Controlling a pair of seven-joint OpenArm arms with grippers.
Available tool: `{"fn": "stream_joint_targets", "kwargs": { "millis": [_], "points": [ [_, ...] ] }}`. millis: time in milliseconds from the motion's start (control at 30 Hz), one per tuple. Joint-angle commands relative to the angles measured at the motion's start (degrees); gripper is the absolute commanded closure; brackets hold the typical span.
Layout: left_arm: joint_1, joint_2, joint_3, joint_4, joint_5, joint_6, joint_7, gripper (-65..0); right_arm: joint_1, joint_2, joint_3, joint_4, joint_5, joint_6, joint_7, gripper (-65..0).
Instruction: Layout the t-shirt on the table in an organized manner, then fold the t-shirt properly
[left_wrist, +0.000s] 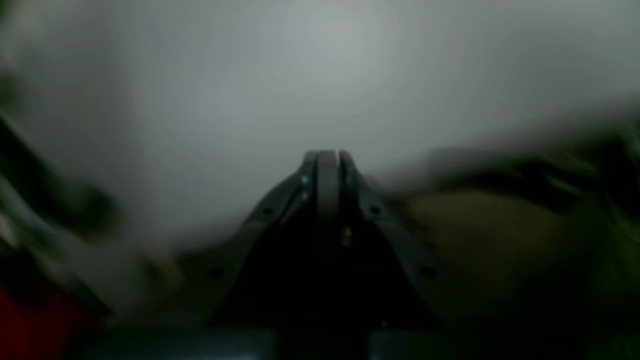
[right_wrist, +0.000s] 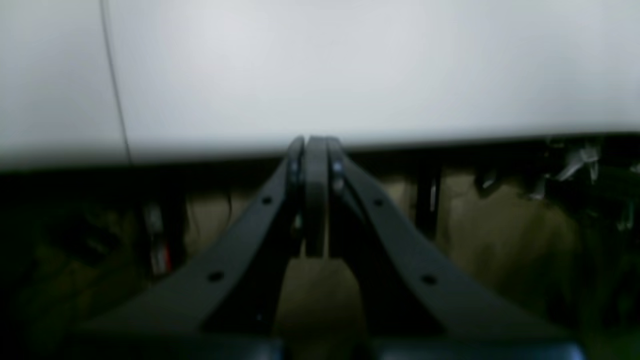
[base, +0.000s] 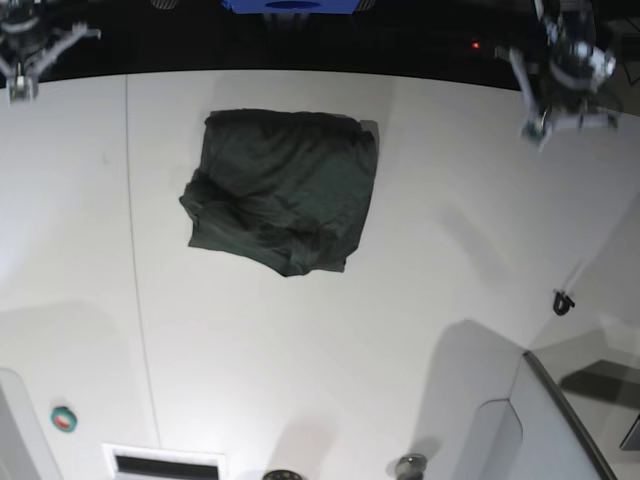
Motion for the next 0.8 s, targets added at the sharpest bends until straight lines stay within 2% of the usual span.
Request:
{"fn": "stream_joint_targets", "kwargs": {
  "millis": [0, 133, 267, 367, 467, 533, 600, 700, 767],
  "points": [
    [3.2, 0.8, -1.9, -0.8, -0.7, 0.1, -3.8, 0.0, -1.5, 0.5, 0.2, -0.9, -0.1, -0.4, 1.6, 0.0],
    [10.3, 4.0, -5.5, -13.0, 0.5, 0.1, -12.7, 0.0, -2.5, -0.2, -0.8, -11.1, 0.0, -0.4, 3.2, 0.0],
    [8.7, 1.1, -5.0, -37.4, 0.8, 0.1, -22.7, 0.0, -0.7, -0.6, -4.8, -26.3, 0.0, -0.4, 6.0, 0.0],
    [1.9, -2.2, -3.2, -61.0, 0.8, 0.1, -34.4, 0.0, 3.0, -0.8, -8.0, -43.1, 0.0, -0.4, 13.6, 0.0],
    [-9.2, -5.9, 1.7, -86.2, 0.8, 0.4, -46.5, 0.0, 8.9, -0.8, -10.9, -63.5, 0.0, -0.4, 25.2, 0.0],
    [-15.4, -7.1, 6.6, -98.0, 0.8, 3.2, -53.9, 0.0, 13.9, -0.8, -13.1, -76.9, 0.0, -0.4, 34.5, 0.0],
    [-18.9, -7.1, 12.0, -102.1, 0.8, 6.7, -58.7, 0.0, 18.5, -0.8, -15.4, -87.1, 0.0, -0.4, 42.6, 0.0],
    [-22.8, -5.8, 22.7, -102.6, 0.8, 13.5, -60.0, 0.0, 23.0, -2.3, -18.4, -95.2, 0.0, -0.4, 53.3, 0.0],
    [-24.9, -5.3, 28.7, -102.8, 0.8, 18.4, -60.0, 0.0, 23.4, -3.2, -18.7, -95.3, 0.0, -0.4, 57.2, 0.0]
  ]
}}
